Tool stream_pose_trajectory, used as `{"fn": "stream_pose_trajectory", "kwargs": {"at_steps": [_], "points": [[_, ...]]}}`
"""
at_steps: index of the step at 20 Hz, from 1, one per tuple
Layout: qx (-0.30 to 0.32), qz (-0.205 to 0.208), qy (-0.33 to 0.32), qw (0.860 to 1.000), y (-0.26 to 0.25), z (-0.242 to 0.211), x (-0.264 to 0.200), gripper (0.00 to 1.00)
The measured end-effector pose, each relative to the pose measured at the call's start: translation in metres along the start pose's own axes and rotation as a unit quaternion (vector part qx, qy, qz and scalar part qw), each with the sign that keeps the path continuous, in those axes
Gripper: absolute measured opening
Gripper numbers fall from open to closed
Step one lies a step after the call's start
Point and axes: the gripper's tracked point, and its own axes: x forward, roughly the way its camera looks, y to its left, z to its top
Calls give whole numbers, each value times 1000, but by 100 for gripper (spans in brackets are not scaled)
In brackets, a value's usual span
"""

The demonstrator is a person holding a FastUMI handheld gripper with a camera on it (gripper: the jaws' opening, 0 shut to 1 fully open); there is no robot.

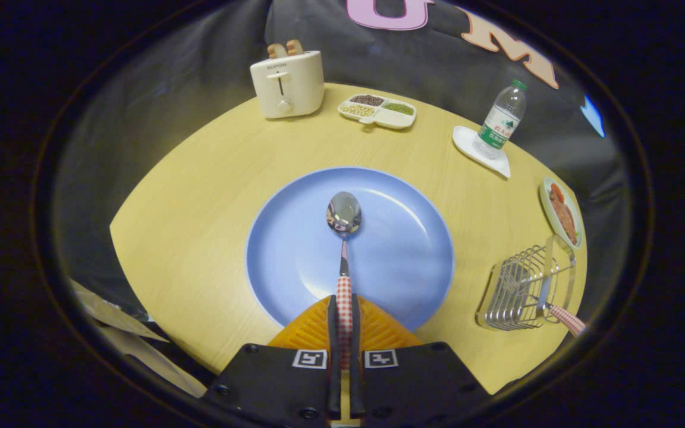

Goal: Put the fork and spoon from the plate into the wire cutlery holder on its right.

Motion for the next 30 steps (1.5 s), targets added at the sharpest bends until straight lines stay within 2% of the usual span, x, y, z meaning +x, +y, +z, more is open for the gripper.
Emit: {"fn": "stream_pose_trajectory", "kwargs": {"at_steps": [9,14,19,23,26,30], "points": [[19,40,16,999,-41,32,-67,9],[-33,12,35,999,-95,39,-103,9],[-36,9,72,997,-132,33,-128,9],[-68,-9,119,990,-169,19,-142,9],[-75,-3,146,986,-184,14,-150,9],[-106,-17,197,975,-215,4,-161,9]]}}
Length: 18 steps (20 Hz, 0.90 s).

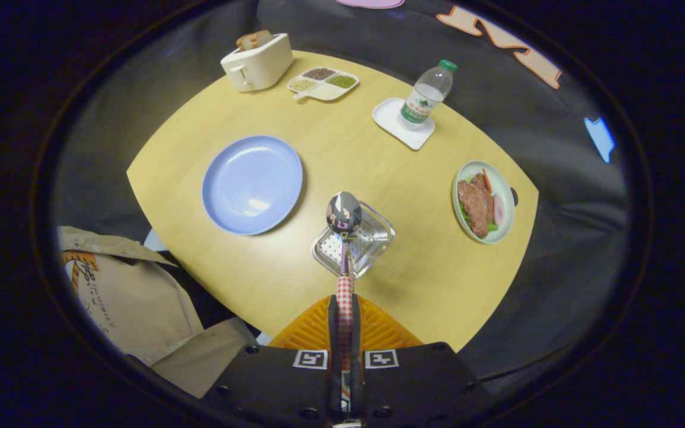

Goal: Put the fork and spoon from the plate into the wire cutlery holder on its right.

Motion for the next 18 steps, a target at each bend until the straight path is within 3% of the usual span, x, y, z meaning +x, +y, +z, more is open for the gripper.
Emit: {"fn": "stream_pose_trajectory", "kwargs": {"at_steps": [18], "points": [[-68,17,170,983,-13,-2,52,12]]}}
